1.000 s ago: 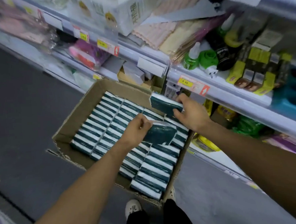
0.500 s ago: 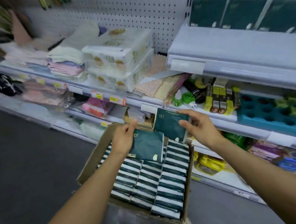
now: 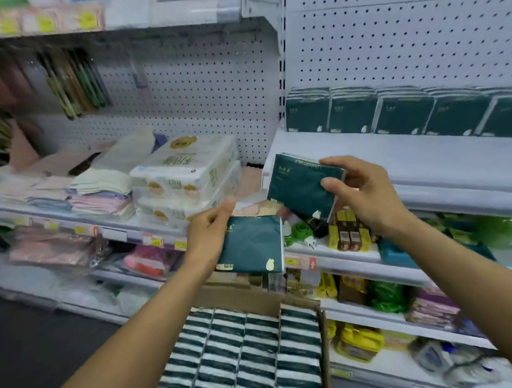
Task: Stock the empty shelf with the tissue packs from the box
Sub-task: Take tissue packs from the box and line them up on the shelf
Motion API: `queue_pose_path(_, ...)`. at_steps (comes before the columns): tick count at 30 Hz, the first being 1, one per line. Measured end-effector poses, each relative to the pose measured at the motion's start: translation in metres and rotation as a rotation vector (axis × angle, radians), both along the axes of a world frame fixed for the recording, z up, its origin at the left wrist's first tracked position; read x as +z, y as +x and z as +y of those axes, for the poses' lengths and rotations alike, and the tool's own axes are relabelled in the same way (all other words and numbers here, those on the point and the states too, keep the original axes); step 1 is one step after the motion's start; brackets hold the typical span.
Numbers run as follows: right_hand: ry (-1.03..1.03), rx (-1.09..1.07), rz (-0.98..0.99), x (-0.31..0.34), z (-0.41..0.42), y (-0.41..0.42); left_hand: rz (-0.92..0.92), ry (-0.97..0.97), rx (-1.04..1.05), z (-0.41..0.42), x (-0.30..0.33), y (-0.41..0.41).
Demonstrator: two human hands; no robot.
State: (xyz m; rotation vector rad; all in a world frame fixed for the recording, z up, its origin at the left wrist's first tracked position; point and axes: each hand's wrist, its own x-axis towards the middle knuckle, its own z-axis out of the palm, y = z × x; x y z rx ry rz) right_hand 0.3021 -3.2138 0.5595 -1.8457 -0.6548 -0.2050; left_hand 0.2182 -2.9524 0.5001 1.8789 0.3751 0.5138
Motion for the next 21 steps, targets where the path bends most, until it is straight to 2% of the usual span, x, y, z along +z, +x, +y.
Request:
queue_pose_path(2,0.042,-0.073,-0.044,0.018,-0.006,0.020,-0.049,-0.003,0.001,-0.001,0.016,0.019)
queue_pose_path(6,0.069,-0.192,-0.012,0.036,-0.012,0.066,-0.107,-0.097,-0.025,-0.004,0.046,0.061)
queue_pose_path(11,-0.032,-0.239,0.032,0.027,0.000,0.121,-0.103,-0.125,-0.058,-0.011,0.074,0.114)
queue_pose_path(17,-0.204,-0.346,-0.114,0.023,0.018,0.179,-0.107,-0.148,-0.023,-0.015,0.086,0.155)
queue_pose_path(21,-0.264,-0.375,-0.129,0.027,0.027,0.212,-0.092,-0.150,0.011,-0.017,0.083,0.174)
